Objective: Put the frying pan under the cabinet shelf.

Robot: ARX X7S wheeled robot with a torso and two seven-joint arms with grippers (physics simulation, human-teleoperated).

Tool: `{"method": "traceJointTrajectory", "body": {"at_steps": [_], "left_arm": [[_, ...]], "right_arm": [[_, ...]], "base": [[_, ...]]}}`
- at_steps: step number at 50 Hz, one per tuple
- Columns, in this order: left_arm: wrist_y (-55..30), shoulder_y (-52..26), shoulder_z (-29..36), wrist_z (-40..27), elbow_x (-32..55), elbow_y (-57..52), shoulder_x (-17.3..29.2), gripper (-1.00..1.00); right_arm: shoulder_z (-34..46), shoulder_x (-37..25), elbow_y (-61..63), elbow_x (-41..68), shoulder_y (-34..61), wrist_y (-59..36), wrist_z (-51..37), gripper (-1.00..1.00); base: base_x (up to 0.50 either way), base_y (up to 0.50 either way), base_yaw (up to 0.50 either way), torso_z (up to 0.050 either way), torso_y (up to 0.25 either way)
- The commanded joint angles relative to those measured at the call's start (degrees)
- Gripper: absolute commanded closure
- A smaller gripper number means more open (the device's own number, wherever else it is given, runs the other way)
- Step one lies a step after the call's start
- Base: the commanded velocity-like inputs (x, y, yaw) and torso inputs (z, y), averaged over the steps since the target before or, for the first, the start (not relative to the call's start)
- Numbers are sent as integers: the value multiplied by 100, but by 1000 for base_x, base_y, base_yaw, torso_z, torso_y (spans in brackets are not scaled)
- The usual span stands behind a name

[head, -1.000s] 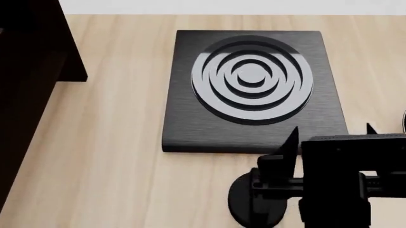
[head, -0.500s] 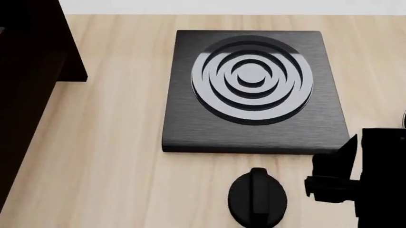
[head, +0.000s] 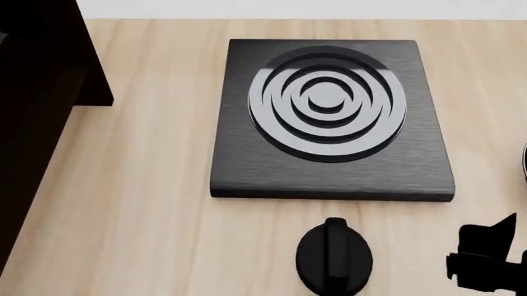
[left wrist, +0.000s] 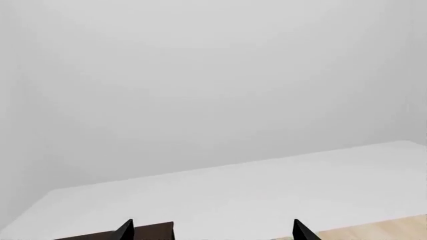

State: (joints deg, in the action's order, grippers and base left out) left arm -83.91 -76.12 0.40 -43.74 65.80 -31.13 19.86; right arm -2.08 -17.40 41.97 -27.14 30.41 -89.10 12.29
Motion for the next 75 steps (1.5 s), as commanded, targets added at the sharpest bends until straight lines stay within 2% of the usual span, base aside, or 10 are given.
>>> {"method": "traceJointTrajectory", "body": {"at_steps": [1, 24, 59, 75], "left_arm": [[60, 135, 454, 837, -1190, -192, -99, -100], [95, 75, 574, 642, -978, -185, -91, -100], [308, 71, 709, 489, -796, -89, 59, -100], [407, 58, 823, 436, -760, -30, 88, -100]], "right_arm": [[-339, 70, -424, -290, -252, 457, 251, -100], [-759, 176, -1419, -133, -476, 1177, -4, -100], [-443, -8, -3089, -90, 14, 1864, -470, -100], [-680, -126, -3546, -38, -103, 2210, -691, -100]], "base": [[0, 0, 0, 0, 0], [0, 0, 0, 0, 0], [0, 0, 0, 0, 0], [0, 0, 0, 0, 0]]}}
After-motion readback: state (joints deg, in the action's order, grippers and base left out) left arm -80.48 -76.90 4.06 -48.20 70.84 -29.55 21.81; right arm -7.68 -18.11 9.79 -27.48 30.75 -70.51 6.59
